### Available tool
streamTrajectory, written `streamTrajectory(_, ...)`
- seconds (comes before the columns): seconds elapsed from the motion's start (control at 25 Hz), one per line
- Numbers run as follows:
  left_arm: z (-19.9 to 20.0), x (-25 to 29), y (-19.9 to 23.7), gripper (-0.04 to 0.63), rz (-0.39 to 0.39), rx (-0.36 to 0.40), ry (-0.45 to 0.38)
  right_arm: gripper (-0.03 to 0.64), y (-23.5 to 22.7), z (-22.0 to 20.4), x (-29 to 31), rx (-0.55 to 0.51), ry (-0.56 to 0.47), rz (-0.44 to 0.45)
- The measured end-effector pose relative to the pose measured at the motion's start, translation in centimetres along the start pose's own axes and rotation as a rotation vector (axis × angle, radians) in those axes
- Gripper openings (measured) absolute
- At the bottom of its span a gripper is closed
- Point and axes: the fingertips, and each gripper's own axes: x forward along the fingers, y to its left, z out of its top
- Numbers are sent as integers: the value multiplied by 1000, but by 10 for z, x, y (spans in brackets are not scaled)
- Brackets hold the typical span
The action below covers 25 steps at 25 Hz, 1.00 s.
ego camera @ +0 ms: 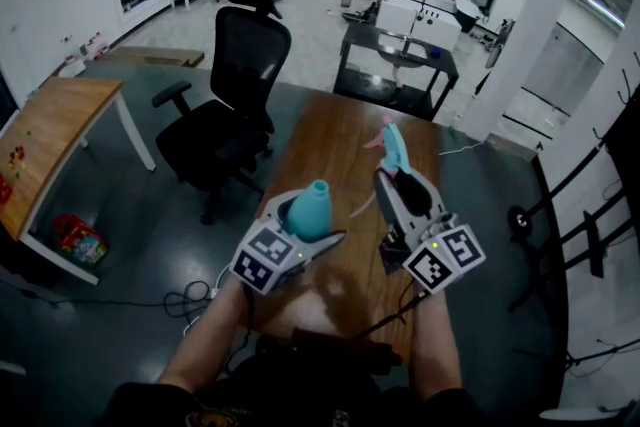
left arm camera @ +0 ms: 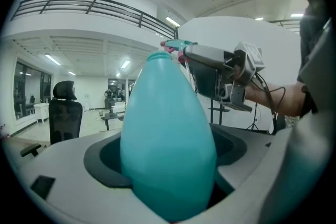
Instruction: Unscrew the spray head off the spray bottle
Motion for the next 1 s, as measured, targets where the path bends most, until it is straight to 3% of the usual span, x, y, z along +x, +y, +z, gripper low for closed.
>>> streamTrajectory(1.0,12,-3,-1,437,-9,-1,-37,138,0,-45,-8,-10,64,-65)
